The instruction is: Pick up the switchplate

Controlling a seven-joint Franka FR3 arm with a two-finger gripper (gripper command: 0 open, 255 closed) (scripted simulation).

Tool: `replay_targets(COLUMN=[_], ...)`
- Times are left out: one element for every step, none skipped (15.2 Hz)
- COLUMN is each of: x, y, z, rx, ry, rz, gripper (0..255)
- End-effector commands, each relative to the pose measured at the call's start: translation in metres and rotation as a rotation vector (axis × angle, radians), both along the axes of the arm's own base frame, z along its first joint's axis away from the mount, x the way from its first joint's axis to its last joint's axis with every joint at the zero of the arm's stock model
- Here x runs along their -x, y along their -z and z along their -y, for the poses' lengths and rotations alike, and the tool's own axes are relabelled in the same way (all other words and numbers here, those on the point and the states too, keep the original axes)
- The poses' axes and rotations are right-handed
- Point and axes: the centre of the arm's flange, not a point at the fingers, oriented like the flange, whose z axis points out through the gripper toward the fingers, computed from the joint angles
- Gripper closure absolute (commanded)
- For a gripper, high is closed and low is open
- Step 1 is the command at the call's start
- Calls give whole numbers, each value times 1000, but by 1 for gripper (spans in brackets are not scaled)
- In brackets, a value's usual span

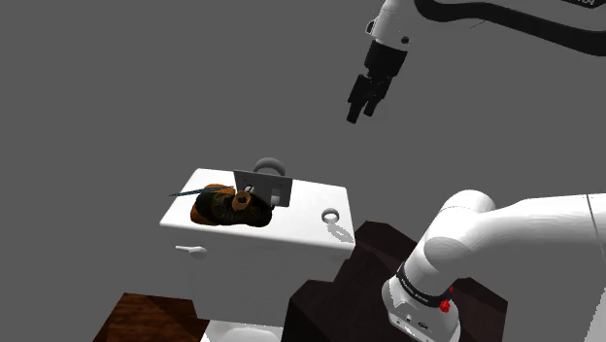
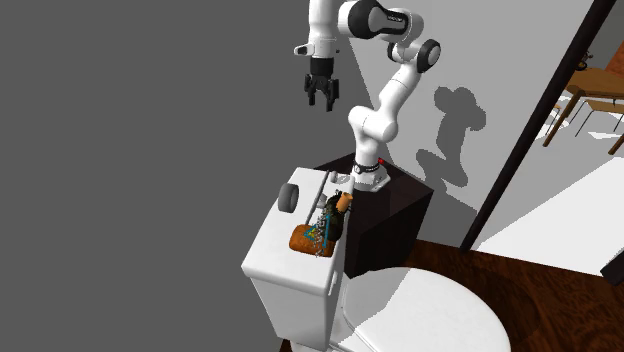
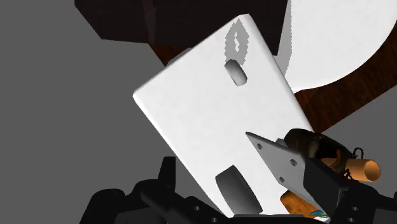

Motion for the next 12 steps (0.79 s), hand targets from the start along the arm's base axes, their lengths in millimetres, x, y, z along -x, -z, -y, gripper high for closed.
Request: replay_targets(x=[0, -8, -15, -22, -29, -35, -41, -47, -52, -57, -61, -66], y=[0, 6, 12, 18, 25, 32, 39, 46, 53, 61, 69, 77], z=[0, -11, -22, -34, -45, -57, -68, -80, -92, -104, -116, -127], rx=[0, 19, 38, 57, 76, 95, 113, 132, 151, 170, 189, 208], ry=[0, -34, -68, -102, -136, -171, -205, -239, -273, -307, -341, -375], rz=[0, 3, 6, 9, 12, 15, 18, 21, 24, 27, 29, 32], gripper=[0, 0, 0, 0, 0, 0, 0, 0, 0, 0, 0, 0])
